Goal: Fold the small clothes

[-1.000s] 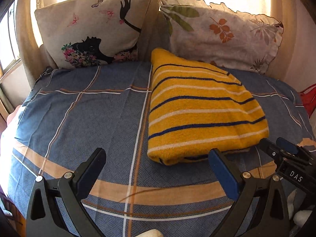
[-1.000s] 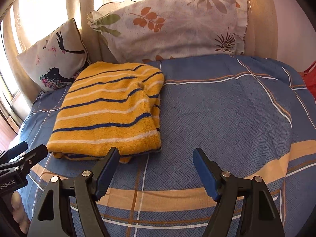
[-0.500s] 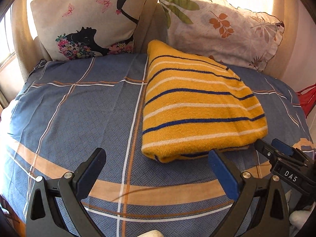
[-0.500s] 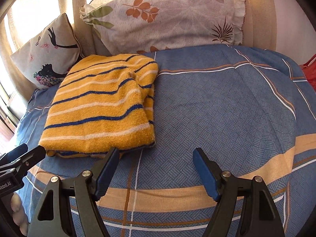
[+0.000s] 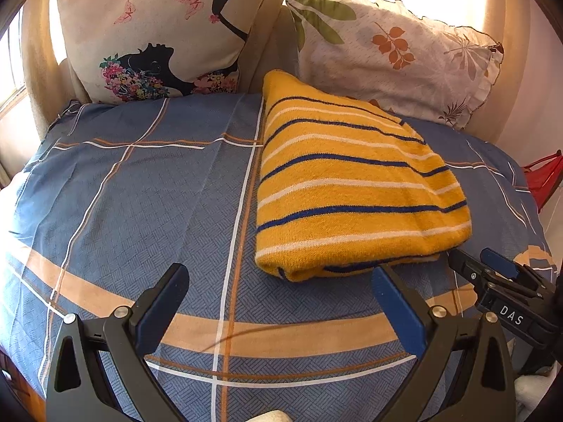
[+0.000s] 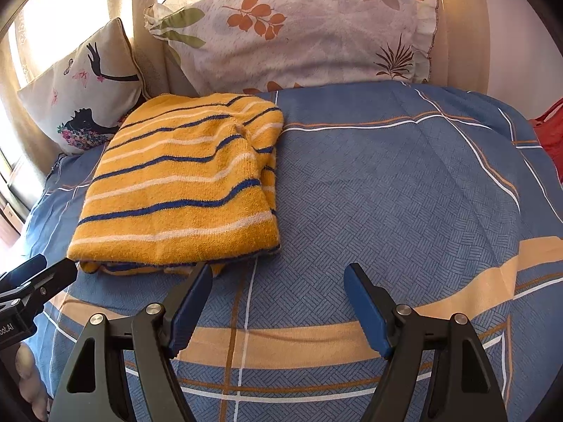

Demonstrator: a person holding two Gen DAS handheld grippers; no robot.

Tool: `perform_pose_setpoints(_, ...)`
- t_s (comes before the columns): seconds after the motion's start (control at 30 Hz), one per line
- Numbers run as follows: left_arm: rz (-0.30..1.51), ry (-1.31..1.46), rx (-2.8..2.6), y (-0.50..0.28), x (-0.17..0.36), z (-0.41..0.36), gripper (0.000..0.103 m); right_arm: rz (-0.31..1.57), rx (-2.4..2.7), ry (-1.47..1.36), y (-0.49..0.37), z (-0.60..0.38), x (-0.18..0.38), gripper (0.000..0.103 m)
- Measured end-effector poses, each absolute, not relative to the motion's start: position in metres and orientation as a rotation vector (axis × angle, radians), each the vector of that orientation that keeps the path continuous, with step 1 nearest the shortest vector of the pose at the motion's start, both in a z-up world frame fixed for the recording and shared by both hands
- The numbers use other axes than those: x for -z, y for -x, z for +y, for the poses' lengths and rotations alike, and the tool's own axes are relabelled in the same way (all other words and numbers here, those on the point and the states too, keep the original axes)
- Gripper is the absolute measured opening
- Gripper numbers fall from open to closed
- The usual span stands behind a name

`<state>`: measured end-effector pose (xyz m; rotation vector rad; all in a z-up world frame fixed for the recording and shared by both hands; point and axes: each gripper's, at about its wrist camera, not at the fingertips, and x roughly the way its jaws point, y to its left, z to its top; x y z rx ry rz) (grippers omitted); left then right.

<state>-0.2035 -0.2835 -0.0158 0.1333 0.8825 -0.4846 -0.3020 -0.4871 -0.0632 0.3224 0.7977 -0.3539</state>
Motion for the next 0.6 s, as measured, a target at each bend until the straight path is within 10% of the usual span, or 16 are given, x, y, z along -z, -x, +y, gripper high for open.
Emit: perform_pose_setpoints(0.6,0.890,-0.060,0.500,0.203,0.015,-0.258,0.103,0.808,0.340,-0.257,0.297,-0.465,0.055,0.082)
